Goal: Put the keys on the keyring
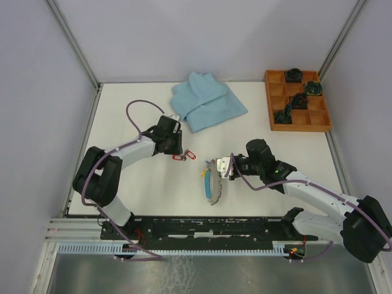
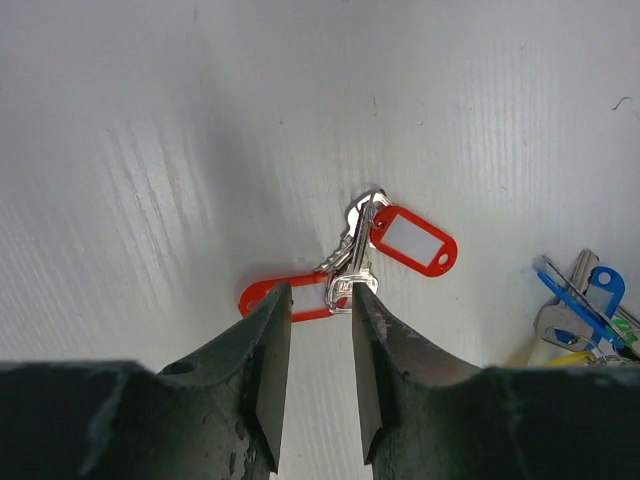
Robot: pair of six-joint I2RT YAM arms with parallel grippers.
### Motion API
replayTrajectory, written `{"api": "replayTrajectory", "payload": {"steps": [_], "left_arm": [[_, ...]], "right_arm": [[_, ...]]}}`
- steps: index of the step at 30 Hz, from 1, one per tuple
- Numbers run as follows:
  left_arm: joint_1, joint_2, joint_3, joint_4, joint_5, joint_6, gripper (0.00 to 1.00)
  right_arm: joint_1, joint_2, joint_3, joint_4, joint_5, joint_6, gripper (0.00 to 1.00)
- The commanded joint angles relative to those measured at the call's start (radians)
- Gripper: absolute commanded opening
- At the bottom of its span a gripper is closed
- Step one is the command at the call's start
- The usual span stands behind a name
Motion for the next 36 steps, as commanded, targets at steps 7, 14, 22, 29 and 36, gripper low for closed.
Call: {"api": "replayTrajectory", "payload": {"steps": [7, 14, 22, 29, 36], "left_arm": [[0.004, 0.073, 0.066, -0.015, 0.086, 0.036, 0.32], [0.005, 0.084, 0.067, -0.016, 0.107, 0.039, 0.23], [0.004, 0.075, 0.043, -0.011, 0.111, 0.044, 0.09], [0.003, 0.041, 0.016, 0.011, 0.132, 0.049, 0.03], [-0.004, -0.139, -0.103, 0.070, 0.128, 0.047, 0.03]], "right_arm": [[0.017, -0.010, 0.018, 0.011, 0.005, -0.021, 0.01], [0.024, -0.015, 0.022, -0.005, 0.018, -0.032, 0.01], [0.030, -0.015, 0.025, -0.016, 0.025, -0.040, 0.01], [0.037, -0.019, 0.027, -0.024, 0.032, -0.046, 0.01], [0.044, -0.022, 0.030, -0.034, 0.040, -0.055, 0.01]]}}
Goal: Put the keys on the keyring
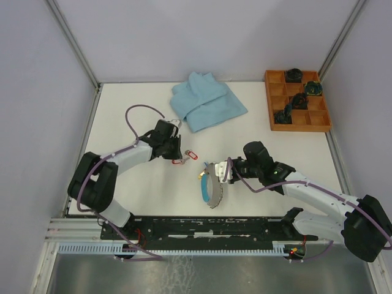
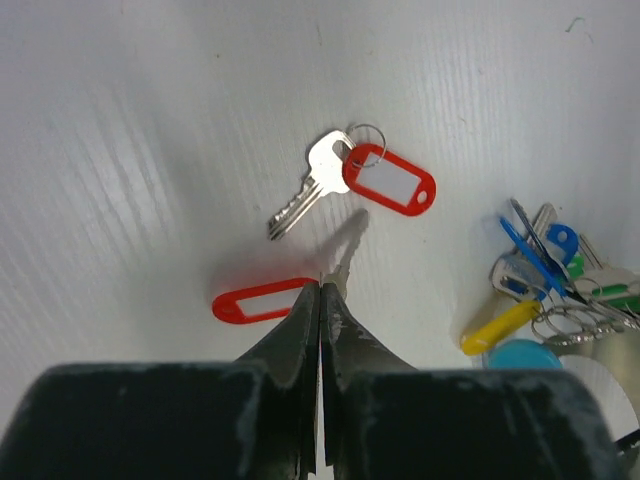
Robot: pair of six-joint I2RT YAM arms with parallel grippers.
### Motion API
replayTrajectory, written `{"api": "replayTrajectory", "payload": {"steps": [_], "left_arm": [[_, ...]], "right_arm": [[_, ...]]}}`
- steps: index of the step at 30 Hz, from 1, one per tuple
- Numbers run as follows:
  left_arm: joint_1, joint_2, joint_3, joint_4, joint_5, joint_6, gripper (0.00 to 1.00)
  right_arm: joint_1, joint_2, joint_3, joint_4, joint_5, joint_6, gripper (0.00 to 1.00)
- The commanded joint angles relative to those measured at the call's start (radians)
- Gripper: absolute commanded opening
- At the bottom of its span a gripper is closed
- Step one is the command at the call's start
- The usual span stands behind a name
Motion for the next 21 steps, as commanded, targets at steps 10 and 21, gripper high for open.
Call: {"api": "replayTrajectory", "payload": {"steps": [10, 21], "left_arm": [[-0.025, -0.337, -0.226, 0.231, 0.013, 0.000, 0.03], [-0.028, -0.399, -0.298, 0.287, 0.061, -0.025, 0.03]], "right_arm": [[0.017, -0.025, 0.036, 0.017, 0.010, -0.018, 0.01], [0.021, -0.022, 0.038, 0.011, 0.014, -0.021, 0.01]]}}
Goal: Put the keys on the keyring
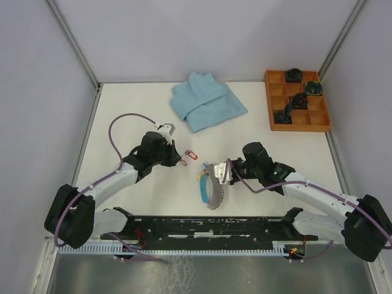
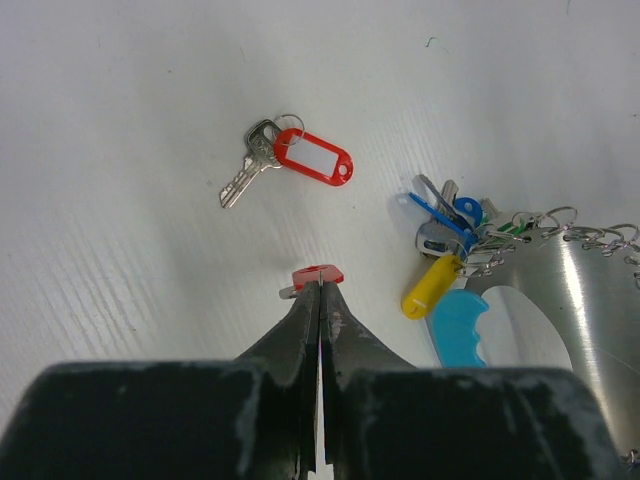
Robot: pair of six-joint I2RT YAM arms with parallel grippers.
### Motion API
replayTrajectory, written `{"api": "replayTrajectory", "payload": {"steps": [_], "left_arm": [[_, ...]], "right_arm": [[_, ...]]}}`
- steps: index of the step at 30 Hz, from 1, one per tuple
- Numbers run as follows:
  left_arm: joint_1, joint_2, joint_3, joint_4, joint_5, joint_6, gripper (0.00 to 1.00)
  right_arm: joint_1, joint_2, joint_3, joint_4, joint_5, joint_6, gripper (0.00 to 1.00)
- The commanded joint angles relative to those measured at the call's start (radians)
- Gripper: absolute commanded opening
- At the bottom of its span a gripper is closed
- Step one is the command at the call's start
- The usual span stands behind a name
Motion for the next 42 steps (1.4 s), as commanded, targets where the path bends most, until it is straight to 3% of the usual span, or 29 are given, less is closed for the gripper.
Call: {"api": "replayTrajectory", "payload": {"steps": [1, 8, 13, 17, 28, 35, 42], "left_arm": [[-0.005, -0.023, -0.017, 0.085, 0.035, -0.026, 0.03], [-0.021, -0.025, -0.136, 0.276, 0.055, -0.067, 0.03], [-0.107, 0.006, -0.229, 0.478, -0.040, -0.041, 0.03], [-0.166, 0.042, -0.238, 0.531, -0.093, -0.005, 0.03], [-0.246, 0.092, -0.373, 0.833, -0.255, 0.051, 0.03], [-0.269, 0.130, -0.382, 0.806, -0.260, 0.025, 0.08], [-0.270, -0.031, -0.370, 0.547, -0.284, -0.014, 0.27]], "right_arm": [[0.011, -0.021, 0.037, 0.032, -0.002, -0.011, 0.01], [0.013, -0.021, 0.037, 0.032, 0.001, -0.013, 0.01], [0.015, -0.021, 0.036, 0.033, 0.002, -0.013, 0.01], [0.017, -0.024, 0.035, 0.027, 0.007, -0.013, 0.01], [0.020, -0.012, 0.039, 0.029, 0.007, -0.016, 0.01], [0.022, -0.019, 0.040, 0.015, 0.018, -0.019, 0.01], [0.023, -0.011, 0.043, 0.013, 0.018, -0.023, 0.01]]}}
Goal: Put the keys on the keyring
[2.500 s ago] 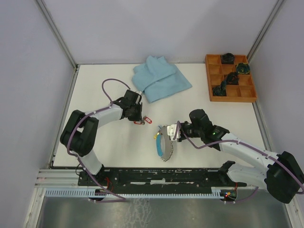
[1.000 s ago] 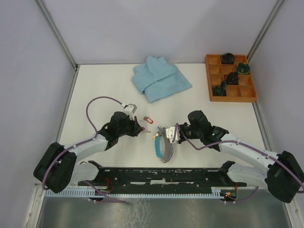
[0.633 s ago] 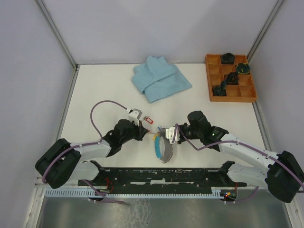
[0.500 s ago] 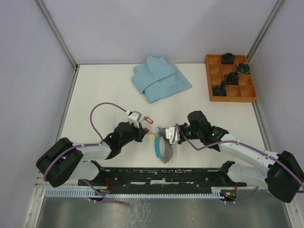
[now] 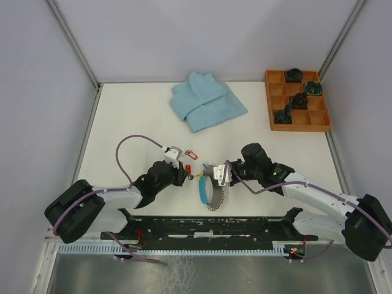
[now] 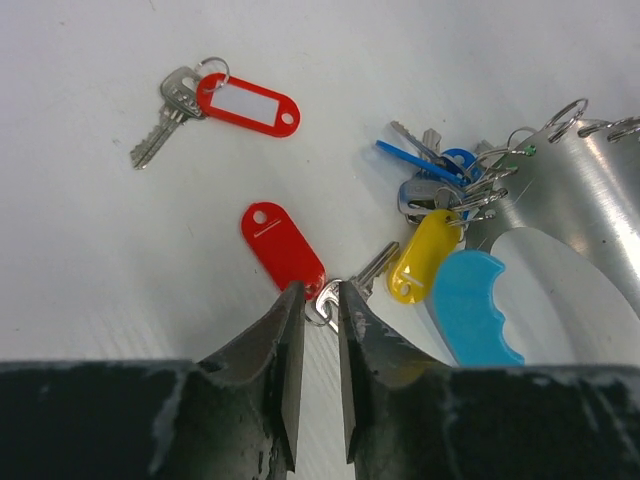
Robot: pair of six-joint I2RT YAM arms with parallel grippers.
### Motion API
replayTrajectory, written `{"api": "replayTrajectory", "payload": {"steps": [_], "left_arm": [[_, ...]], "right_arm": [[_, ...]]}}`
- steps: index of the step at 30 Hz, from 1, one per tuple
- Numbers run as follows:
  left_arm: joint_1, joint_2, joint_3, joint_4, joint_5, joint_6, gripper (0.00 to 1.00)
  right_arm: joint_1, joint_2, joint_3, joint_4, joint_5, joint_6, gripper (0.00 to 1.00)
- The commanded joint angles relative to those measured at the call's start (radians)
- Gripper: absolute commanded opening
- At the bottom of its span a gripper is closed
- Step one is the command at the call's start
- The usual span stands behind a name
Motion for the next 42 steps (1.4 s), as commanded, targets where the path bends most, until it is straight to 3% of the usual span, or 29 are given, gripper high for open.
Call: {"api": "replayTrajectory", "payload": {"steps": [1, 7, 14, 25, 42], "left_arm": [[-0.005, -0.124, 0.027, -0.162, -0.055, -0.024, 0.31], [0.003, -0.149, 0.173, -0.478, -0.093, -0.090, 0.49], [0.054, 0.015, 0.373, -0.751, 0.050, -0.171, 0.50], [0.167, 0.164, 0.442, -0.764, 0.279, -0.204, 0.39], [0.183, 0.221, 0.446, -0.731, 0.336, -0.219, 0.25]], "right_arm": [[0.008, -0.011, 0.044, 0.035, -0.002, -0.013, 0.01], [0.009, -0.014, 0.046, 0.026, -0.002, -0.013, 0.01], [0.014, -0.016, 0.048, 0.022, 0.000, -0.016, 0.01], [0.018, -0.016, 0.047, 0.016, 0.007, -0.021, 0.01], [0.020, -0.016, 0.048, 0.007, 0.018, -0.027, 0.01]]}}
